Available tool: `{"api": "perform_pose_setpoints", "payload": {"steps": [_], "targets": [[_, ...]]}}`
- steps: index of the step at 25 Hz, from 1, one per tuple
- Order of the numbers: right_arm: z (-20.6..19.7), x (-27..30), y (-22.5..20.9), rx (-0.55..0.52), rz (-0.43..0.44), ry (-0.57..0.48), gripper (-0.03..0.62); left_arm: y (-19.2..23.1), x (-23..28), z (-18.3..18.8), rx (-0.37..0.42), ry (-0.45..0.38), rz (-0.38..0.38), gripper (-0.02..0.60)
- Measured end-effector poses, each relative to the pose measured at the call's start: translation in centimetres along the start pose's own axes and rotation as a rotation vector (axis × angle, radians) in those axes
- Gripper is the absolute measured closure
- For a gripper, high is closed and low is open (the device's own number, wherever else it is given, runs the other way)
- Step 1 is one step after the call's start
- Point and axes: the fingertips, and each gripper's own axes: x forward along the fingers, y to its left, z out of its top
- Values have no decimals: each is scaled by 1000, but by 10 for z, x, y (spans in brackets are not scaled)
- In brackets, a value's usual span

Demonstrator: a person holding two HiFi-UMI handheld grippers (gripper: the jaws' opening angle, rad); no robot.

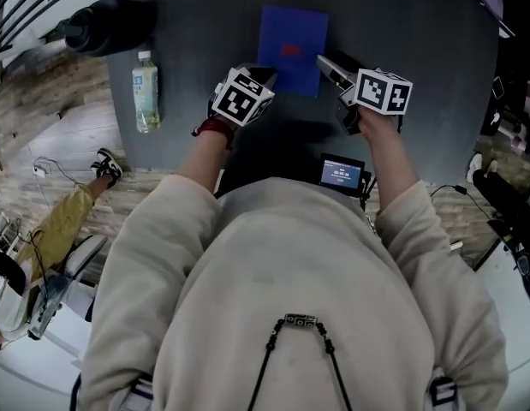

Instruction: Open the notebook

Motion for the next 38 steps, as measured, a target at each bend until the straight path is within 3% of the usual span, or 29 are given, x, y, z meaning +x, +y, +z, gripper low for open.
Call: {"api": "perform_pose_setpoints", "payload": {"steps": [6,9,14,17,25,30,38], "targets": [[-17,15,-5,-18,-24,51,313,1,5,1,27,27,26,575],[-25,21,-2,-60,-34,74,313,0,5,2,10,19,-6,575],[-30,24,7,-39,-1,84,314,1,2,3,-72,-46,-80,575],[-26,21,11,-43,10,77,315,2,2,3,-78,-57,-86,575],[-12,4,79,-177,152,60,315,2,3,1,-77,-48,-101,575],[-14,7,110,-204,230,63,315,1,2,2,-56,-55,-97,575],[-1,11,136,-229,296,70,315,3,-10,12,-90,-194,-71,575]]}}
